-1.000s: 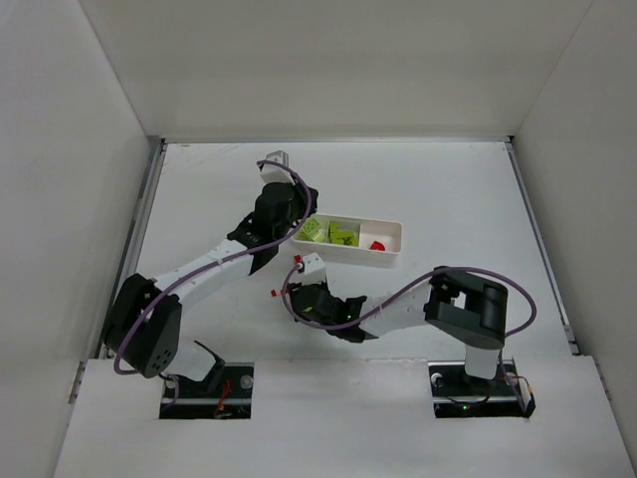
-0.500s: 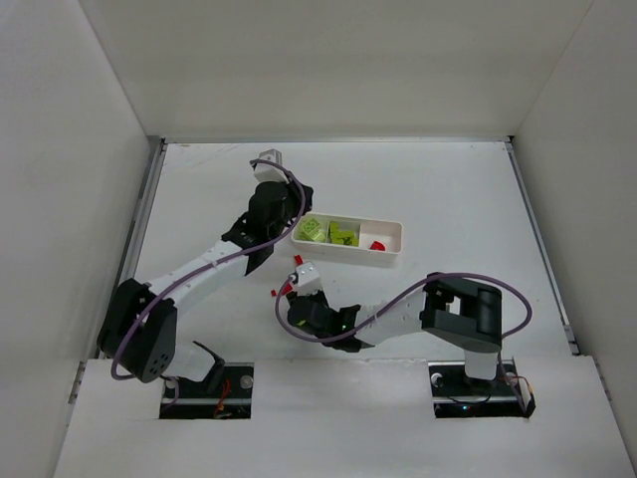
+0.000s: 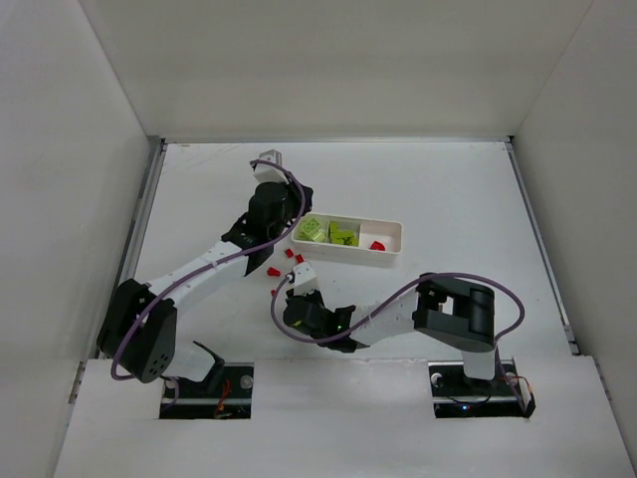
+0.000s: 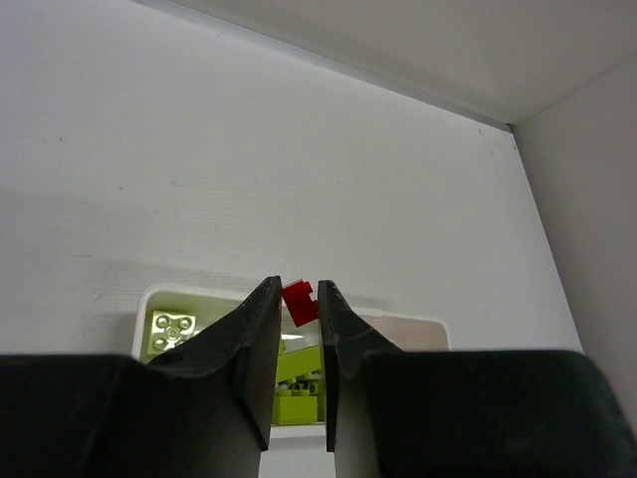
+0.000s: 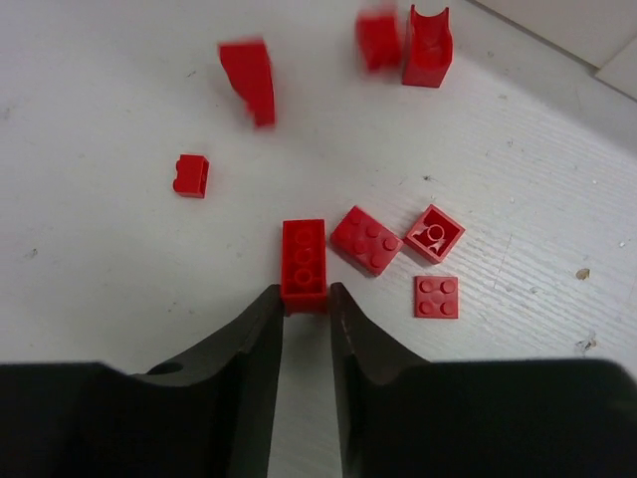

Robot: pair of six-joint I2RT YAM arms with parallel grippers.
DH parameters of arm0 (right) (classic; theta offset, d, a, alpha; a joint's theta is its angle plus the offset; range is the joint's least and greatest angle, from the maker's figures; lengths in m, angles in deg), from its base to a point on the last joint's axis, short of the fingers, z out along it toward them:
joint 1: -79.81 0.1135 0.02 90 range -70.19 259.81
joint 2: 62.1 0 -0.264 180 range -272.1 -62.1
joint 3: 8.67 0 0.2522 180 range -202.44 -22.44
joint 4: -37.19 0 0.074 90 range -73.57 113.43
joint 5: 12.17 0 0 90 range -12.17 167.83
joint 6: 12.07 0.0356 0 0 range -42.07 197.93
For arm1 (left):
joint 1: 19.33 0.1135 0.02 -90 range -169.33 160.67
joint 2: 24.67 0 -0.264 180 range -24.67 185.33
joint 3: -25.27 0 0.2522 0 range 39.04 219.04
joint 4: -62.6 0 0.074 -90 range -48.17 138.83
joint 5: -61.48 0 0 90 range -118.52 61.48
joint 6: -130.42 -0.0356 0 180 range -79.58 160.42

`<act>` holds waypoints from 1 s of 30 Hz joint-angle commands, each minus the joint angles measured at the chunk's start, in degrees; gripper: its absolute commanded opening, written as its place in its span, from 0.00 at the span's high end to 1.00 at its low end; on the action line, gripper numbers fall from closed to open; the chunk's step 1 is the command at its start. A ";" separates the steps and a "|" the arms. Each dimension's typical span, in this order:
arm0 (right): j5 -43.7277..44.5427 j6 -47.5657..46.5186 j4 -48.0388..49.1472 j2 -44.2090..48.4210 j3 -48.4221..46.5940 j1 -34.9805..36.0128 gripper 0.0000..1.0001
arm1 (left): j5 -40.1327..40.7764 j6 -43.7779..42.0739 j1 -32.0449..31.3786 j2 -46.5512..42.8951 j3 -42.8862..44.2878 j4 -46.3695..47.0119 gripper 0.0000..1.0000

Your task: Sort the legos into containers by color

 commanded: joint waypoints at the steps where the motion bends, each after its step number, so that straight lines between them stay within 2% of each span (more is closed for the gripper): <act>1: -2.60 0.12 -2.74 -0.21 1.57 0.30 0.74 | 0.27 -0.02 -0.01 -1.85 -0.93 2.26 0.88; 13: -2.08 2.67 -2.48 13.76 9.03 1.09 0.78 | -0.25 -0.10 -0.71 -0.89 -0.31 2.18 0.88; 17: -2.08 3.02 -1.95 21.31 12.28 0.83 0.78 | -1.48 0.51 -1.42 -0.28 -0.05 2.18 0.88; 24: -2.52 4.34 -3.26 37.22 20.45 -5.05 0.78 | -6.40 1.92 -5.10 6.13 3.46 2.35 0.88; 30: -1.81 6.27 -10.55 51.55 26.43 -14.01 0.78 | -10.62 2.27 -8.88 14.92 10.05 2.61 0.88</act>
